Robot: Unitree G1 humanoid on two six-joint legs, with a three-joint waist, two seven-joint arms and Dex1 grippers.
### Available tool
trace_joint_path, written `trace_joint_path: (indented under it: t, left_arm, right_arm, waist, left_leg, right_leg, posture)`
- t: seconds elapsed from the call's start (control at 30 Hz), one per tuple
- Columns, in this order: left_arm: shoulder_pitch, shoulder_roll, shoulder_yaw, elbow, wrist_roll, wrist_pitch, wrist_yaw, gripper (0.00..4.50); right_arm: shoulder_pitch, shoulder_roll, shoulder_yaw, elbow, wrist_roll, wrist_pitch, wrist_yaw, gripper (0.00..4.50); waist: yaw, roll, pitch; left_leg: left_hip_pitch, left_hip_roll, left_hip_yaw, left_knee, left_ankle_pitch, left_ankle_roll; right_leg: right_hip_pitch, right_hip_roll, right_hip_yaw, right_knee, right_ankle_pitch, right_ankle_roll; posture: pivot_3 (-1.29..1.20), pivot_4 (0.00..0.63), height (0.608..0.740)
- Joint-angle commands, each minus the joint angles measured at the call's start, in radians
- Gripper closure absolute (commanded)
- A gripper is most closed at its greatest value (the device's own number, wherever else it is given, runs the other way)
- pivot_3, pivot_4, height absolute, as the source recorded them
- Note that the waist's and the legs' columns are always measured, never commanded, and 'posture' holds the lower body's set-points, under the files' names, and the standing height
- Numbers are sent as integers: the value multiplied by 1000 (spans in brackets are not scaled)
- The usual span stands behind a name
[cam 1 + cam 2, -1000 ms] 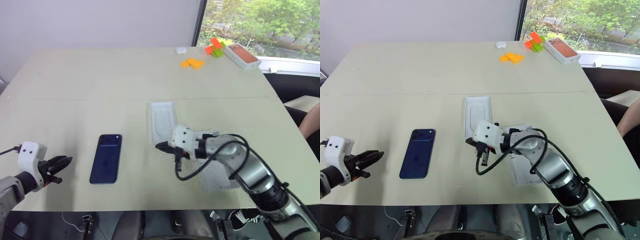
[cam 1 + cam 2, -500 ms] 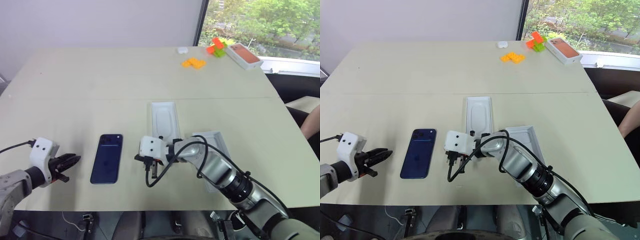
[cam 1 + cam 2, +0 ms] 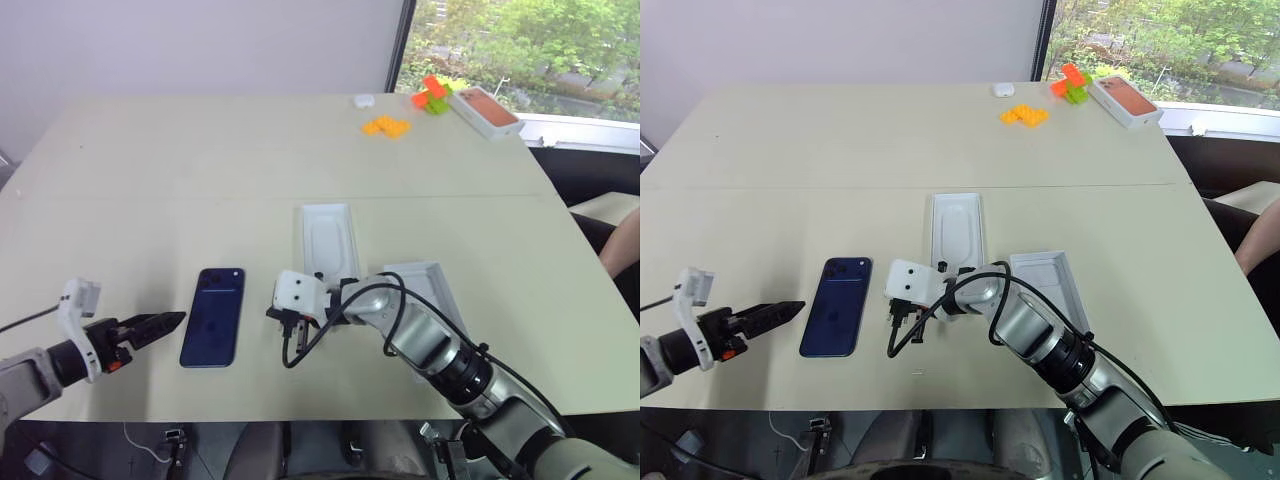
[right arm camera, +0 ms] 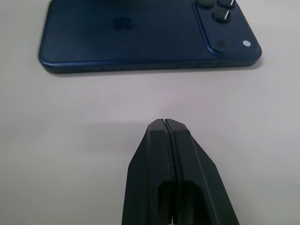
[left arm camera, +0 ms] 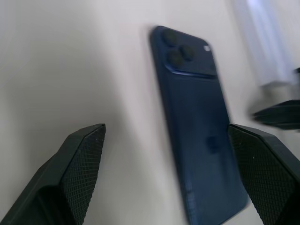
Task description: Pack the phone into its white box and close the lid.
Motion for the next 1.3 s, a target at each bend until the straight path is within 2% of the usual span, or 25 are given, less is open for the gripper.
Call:
trace_joint_path:
  t: [0.03,0.23,0.47,0.8,1.3]
  left_arm:
    - [-33,-24,-7,55,-50,64,36,43]
    - [-93,-64,-41,142,-99,183,84,43]
    - [-126,-26,-130,125,-73,210,91,43]
    - [-137,29,-221,139,-44,232,45,43]
    - [-169,-68,-197,111,-125,319,71,43]
  right_arm:
    - [-35,27,14,18,-25,-45,5,4500]
    - [-49,52,15,56,-46,-65,14,4500]
    - [-51,74,25,78,-67,-83,24,4500]
    - [-104,165,47,229,-113,-167,17,4500]
    - [-94,190,10,255,-123,-242,10,4500]
  waist:
    - [0,0,0]
    - [6,3,-1]
    - [5,7,-4]
    - [-1,9,-5]
    - [2,14,-9]
  left_leg:
    - [0,0,0,0,0,0]
    - [2,-1,0,0,1,-1]
    - [2,-3,-1,0,1,-1]
    - [2,-3,-1,0,2,-4]
    - [3,-3,-1,0,1,-2]
  right_leg:
    - [0,0,0,0,0,0]
    - [2,-1,0,1,0,0]
    - [2,-2,0,0,0,0]
    - [2,-2,0,0,0,0]
    - [3,-3,0,0,0,0]
  posture:
    - [0,150,740]
    - [0,150,740]
    - [0,150,740]
    - [0,150,740]
    - [0,150,740]
